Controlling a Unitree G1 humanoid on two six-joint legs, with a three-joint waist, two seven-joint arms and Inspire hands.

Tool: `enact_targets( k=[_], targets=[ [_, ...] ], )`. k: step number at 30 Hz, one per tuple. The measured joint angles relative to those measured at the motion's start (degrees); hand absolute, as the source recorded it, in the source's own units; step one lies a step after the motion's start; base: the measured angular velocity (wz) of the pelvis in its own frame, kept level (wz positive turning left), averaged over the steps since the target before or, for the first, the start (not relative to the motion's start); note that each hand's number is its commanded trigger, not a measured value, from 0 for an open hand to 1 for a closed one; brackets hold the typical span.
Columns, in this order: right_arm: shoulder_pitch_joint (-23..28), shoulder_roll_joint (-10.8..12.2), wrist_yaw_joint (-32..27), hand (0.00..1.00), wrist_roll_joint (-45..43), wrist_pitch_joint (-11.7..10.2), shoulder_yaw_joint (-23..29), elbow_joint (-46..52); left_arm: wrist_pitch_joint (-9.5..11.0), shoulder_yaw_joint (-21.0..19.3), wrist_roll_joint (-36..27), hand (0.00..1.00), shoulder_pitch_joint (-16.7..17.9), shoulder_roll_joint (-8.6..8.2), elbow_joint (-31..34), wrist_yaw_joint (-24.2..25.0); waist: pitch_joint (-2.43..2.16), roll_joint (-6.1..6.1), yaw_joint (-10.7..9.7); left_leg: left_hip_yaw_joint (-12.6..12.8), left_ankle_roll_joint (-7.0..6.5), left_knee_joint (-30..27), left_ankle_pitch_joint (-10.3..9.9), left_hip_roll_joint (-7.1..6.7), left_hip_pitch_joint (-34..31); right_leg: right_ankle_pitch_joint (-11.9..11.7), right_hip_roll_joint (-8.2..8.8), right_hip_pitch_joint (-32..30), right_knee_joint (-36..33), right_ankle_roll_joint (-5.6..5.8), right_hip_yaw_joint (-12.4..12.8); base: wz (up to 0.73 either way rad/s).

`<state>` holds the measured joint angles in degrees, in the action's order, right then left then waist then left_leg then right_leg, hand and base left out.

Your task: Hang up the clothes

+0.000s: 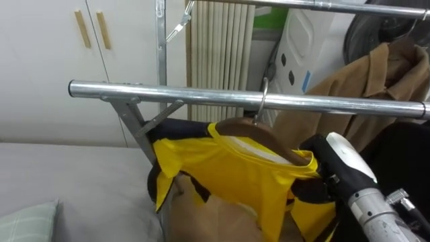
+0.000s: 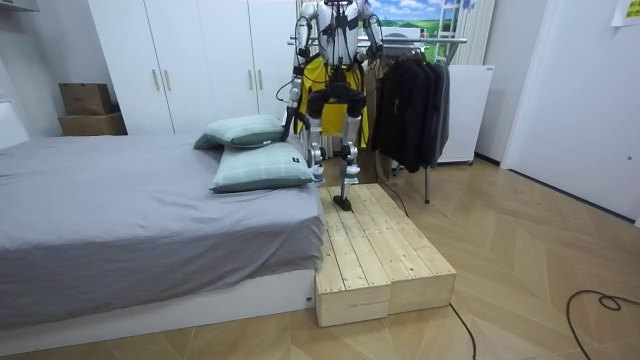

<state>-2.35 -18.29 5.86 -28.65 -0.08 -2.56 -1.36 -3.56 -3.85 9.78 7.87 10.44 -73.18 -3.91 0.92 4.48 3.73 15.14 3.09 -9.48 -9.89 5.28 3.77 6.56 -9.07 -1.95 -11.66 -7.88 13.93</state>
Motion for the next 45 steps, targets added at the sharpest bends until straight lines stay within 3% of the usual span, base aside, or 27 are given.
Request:
enact_targets(
  k=[15,19,32,45],
  targets=[
    [-0.1,-0.1,0.7,1.0,14.2,0.4,0.0,-4.9,0.0,-0.5,3.0,0.0,0.0,0.17,0.2,0.2,0.04,0.32,0.7,-0.1,0.0,0.0,0.0,0.01,0.1,0.0,0.01,0.1,0.0,-0.01,-0.1,0.0],
    [0.0,-0.2,2.0,1.0,19.5,1.5,0.0,-5.4,-0.2,-0.5,3.3,0.0,0.6,0.15,1.4,0.2,0.05,0.28,0.7,-0.2,0.01,0.0,0.0,0.03,0.1,0.0,0.05,0.3,0.2,0.0,-0.1,0.0],
    [-0.1,-0.5,2.5,1.0,20.5,1.4,0.3,-7.4,-0.3,-0.5,3.4,0.0,1.2,-0.16,1.7,0.3,-0.15,-0.66,0.6,-0.2,0.08,-0.2,0.0,0.06,0.7,0.1,0.05,0.9,0.1,-0.08,-0.1,0.0],
    [-0.1,-0.7,3.1,1.0,24.4,1.5,0.2,-9.3,-0.6,-0.5,3.5,0.0,1.2,-0.21,1.8,0.3,-0.32,-0.44,0.7,-0.5,0.09,-0.1,0.0,0.05,0.7,0.1,0.1,0.9,0.0,-0.08,-0.6,0.0]
  ],
)
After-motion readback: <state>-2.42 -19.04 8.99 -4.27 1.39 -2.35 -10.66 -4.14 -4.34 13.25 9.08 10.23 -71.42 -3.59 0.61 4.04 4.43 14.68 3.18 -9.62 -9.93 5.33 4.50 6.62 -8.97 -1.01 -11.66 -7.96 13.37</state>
